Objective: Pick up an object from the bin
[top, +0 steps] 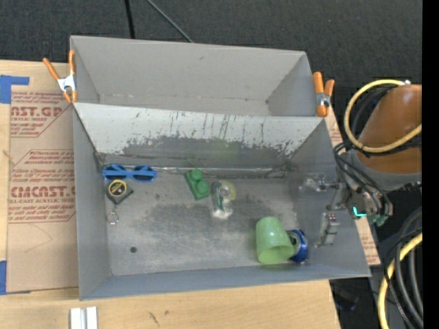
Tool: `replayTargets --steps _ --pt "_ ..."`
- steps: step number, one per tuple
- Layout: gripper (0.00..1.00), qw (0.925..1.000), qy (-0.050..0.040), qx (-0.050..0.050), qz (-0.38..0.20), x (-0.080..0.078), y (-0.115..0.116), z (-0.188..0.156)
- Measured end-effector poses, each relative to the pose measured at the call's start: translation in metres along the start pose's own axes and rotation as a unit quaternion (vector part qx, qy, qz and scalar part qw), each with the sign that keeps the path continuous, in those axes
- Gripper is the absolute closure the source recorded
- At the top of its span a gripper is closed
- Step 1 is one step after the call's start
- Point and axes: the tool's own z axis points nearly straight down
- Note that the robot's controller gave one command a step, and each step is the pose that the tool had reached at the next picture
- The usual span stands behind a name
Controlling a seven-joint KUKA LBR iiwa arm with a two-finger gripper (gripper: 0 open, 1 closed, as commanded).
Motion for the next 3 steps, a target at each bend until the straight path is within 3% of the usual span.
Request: replayTargets --steps 1,2,3 --pt "0.00 0.9990 0.0003 -0.001 -0.045 0.003 0.031 0.080" --pt "0.00 0.9971 -0.0038 0.000 -0.076 -0.001 0.044 0.129" --pt "1.00 0.9971 -0.0040 0.001 -0.076 -0.001 0.043 0.126"
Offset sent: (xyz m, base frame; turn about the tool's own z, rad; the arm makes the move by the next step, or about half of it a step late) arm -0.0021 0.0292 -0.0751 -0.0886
